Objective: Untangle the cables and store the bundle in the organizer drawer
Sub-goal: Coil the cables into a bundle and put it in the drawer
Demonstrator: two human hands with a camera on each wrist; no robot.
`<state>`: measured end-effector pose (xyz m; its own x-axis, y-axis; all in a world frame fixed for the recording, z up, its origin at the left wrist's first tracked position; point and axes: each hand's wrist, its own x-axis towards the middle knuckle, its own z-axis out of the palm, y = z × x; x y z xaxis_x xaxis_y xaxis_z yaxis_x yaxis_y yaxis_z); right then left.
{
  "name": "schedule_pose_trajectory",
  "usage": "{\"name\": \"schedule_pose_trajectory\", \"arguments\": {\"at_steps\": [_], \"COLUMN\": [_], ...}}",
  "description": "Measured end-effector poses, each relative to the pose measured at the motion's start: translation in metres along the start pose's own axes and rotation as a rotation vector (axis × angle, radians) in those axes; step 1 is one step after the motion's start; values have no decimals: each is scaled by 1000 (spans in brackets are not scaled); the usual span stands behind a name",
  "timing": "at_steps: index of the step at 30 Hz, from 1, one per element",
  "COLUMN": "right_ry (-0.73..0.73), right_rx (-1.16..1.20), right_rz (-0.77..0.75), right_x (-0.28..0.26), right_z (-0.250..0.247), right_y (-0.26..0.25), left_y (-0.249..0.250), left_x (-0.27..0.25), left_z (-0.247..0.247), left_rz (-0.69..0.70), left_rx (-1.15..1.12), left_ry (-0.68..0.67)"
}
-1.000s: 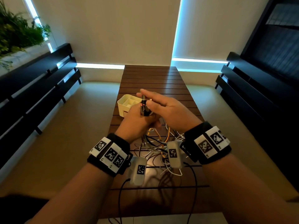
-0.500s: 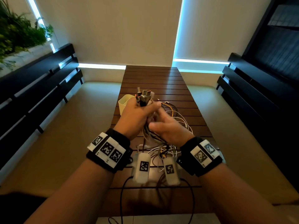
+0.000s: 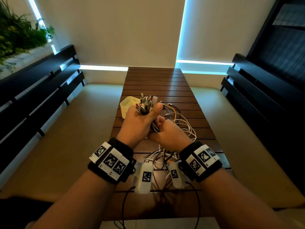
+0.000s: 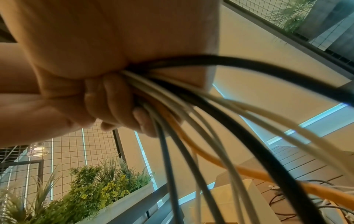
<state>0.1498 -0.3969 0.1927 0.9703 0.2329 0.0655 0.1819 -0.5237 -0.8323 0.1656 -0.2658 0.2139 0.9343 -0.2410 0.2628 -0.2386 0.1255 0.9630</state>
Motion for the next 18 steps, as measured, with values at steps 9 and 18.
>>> {"name": "schedule_pose_trajectory", "arguments": {"at_steps": [9, 18], "right_ry": [23, 21], "right_rx": [-185, -131], "right_rz": [-5, -55], "right_x": [5, 1], "right_z": [-7, 0], "right_y": [7, 10], "left_y": [-2, 2], "left_x": [1, 3], "left_z": [-5, 2], "left_rz": [79, -24], "left_rx": [25, -158], "left_ry": [-73, 7]}}
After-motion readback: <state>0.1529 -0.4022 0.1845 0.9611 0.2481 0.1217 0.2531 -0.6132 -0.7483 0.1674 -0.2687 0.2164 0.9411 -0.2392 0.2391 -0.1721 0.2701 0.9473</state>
